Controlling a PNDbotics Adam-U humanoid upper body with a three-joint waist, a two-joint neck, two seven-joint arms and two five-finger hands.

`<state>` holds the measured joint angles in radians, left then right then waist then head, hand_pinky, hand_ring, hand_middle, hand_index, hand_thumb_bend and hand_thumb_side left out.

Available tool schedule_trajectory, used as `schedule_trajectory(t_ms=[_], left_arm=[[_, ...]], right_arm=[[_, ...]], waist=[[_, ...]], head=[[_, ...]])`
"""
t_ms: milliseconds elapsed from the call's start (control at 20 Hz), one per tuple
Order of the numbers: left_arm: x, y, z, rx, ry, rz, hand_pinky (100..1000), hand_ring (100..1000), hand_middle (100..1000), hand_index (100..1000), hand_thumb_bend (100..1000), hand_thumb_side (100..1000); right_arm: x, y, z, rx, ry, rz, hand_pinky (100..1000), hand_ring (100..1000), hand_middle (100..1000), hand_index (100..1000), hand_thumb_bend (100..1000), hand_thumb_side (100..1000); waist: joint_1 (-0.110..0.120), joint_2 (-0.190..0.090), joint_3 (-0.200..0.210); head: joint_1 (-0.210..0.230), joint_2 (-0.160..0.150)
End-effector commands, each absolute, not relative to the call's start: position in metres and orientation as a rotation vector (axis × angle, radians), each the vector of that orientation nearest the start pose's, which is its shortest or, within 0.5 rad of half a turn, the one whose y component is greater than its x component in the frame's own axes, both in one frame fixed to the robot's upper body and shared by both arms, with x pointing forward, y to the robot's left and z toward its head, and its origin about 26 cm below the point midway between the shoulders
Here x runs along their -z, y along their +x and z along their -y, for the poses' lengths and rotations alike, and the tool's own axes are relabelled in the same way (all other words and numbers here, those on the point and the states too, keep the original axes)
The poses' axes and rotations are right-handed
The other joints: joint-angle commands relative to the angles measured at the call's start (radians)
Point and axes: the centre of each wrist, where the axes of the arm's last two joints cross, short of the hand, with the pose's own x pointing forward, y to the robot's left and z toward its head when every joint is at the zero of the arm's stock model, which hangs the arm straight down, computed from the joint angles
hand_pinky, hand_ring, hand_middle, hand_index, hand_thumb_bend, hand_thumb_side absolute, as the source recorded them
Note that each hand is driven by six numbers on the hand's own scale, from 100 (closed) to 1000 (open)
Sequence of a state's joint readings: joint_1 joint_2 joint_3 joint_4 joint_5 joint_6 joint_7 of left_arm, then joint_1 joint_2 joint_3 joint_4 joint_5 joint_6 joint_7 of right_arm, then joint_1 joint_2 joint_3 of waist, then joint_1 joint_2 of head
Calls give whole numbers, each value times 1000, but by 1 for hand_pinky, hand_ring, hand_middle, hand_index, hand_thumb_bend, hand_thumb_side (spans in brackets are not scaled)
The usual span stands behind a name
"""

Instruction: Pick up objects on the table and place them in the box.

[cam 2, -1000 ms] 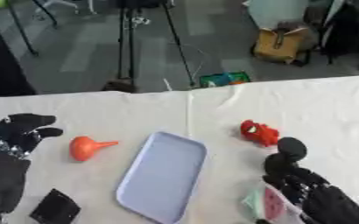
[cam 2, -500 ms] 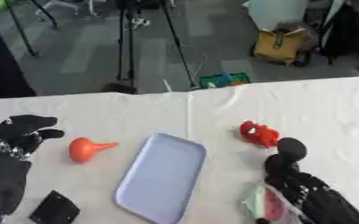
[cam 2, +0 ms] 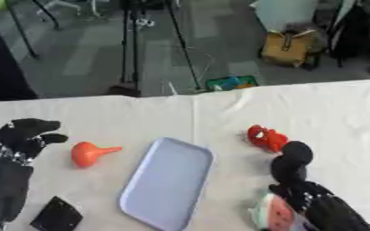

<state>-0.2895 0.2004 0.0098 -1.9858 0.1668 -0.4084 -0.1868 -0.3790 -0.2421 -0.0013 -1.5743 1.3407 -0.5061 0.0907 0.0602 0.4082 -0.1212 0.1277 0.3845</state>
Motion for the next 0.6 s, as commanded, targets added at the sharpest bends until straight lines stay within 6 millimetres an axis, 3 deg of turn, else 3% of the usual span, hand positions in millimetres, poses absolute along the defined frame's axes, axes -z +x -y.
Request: schedule_trajectory(t_ms=[50, 200, 250, 350, 600], left_arm=[[-192, 300, -243, -545, 298, -3527, 735, 798, 713, 736, 130, 1000], [-192, 300, -243, -548, 295, -3528, 735, 799, 713, 736, 130, 1000], [-192, 300, -243, -548, 295, -3529, 735, 799, 713, 736, 130, 1000], [-192, 300, -244, -550, 295, -3530, 735, 799, 714, 736, 130, 1000], [-192, 300, -244, -554, 294, -3532, 736, 800, 714, 736, 130, 1000]], right_arm=[[-107, 364, 263, 2254, 1525, -2388, 840, 946, 781, 962, 419, 913], [-107, 363, 264, 2224, 1544, -2403, 834, 933, 707, 946, 422, 901], [-108, 363, 264, 2205, 1550, -2411, 824, 904, 598, 915, 429, 877], [-111, 360, 265, 2149, 1564, -2441, 814, 869, 517, 868, 436, 848], [-115, 355, 266, 2044, 1580, -2514, 800, 816, 439, 766, 432, 795]], waist=[[-1, -13, 5], [-4, -14, 5], [-4, -14, 4], [-6, -16, 3], [-9, -18, 0]], head=[[-3, -4], [-1, 0], [0, 1], [2, 1], [4, 1]])
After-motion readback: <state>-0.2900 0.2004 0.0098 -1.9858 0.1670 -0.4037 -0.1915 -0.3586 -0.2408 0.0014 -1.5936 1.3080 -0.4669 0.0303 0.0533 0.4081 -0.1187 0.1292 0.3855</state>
